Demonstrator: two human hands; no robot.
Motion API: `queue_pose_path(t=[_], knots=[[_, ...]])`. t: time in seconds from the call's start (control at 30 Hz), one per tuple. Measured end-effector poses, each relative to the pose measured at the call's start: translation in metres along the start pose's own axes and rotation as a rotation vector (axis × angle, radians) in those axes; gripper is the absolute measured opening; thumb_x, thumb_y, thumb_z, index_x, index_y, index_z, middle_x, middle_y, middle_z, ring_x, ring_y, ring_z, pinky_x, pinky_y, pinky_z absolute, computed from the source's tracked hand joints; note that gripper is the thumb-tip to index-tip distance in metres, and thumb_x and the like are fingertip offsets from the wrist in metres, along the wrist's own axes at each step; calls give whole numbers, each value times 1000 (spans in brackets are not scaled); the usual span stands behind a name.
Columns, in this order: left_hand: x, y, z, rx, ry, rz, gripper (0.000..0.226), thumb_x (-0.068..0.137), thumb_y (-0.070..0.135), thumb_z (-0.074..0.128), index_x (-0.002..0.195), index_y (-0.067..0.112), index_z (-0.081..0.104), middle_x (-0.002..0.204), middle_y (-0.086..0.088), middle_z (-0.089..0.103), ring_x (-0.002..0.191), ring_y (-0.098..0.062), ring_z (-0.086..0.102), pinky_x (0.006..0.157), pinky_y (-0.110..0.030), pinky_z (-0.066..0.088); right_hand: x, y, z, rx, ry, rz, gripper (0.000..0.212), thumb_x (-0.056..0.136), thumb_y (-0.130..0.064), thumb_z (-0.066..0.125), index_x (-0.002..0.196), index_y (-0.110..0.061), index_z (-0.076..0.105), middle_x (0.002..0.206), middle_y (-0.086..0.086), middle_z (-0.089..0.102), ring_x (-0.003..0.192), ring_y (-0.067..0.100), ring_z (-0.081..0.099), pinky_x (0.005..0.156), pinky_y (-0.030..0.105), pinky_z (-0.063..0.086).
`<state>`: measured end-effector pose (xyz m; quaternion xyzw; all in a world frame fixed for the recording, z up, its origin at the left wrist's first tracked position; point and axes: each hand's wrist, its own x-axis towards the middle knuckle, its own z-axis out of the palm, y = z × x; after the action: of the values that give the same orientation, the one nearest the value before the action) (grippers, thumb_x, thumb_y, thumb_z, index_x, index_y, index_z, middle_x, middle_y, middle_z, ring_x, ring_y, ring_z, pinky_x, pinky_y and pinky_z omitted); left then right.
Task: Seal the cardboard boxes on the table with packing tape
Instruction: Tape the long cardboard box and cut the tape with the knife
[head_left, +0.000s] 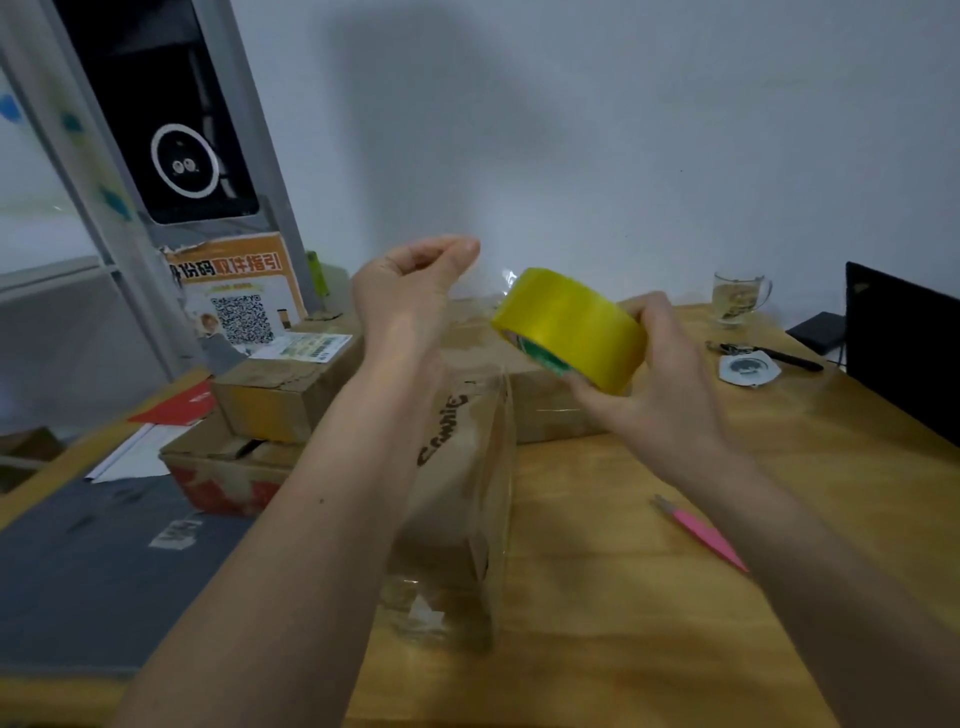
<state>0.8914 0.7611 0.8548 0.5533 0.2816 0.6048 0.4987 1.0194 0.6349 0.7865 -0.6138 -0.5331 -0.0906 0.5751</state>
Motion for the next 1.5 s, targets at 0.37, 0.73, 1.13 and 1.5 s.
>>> queue_pose_path(t=[0.37, 0.73, 1.13, 1.5], knots=[[31, -51, -40, 6, 234, -333, 15, 74, 18, 86, 79, 22, 73, 87, 7, 74, 95, -11, 66, 96, -28, 51, 33, 27, 22, -393, -212, -80, 63, 71, 10, 64, 129, -13, 53, 102, 2, 37, 97, 22, 43, 72, 22, 24], [49, -86, -53, 330, -2, -454, 18, 70, 21, 88, 82, 18, 76, 91, 1, 73, 102, -21, 66, 103, -43, 50, 34, 72, 48, -555, -221, 97, 66, 78, 5, 65, 132, -31, 55, 99, -4, 32, 107, 23, 38, 72, 31, 29], [61, -120, -54, 488, -11, -292, 13, 74, 17, 86, 70, 19, 74, 83, 7, 73, 86, -6, 64, 69, -18, 44, 33, 97, 64, -650, -230, 103, 70, 75, 11, 65, 131, -31, 55, 97, -1, 33, 95, 23, 38, 71, 33, 30], [61, -134, -56, 747, -145, -203, 15, 83, 21, 78, 74, 22, 67, 80, 10, 66, 80, -6, 63, 68, -21, 49, 23, 115, 72, -664, -324, 185, 65, 80, 3, 65, 134, -29, 51, 117, 8, 44, 111, 25, 39, 77, 30, 32]])
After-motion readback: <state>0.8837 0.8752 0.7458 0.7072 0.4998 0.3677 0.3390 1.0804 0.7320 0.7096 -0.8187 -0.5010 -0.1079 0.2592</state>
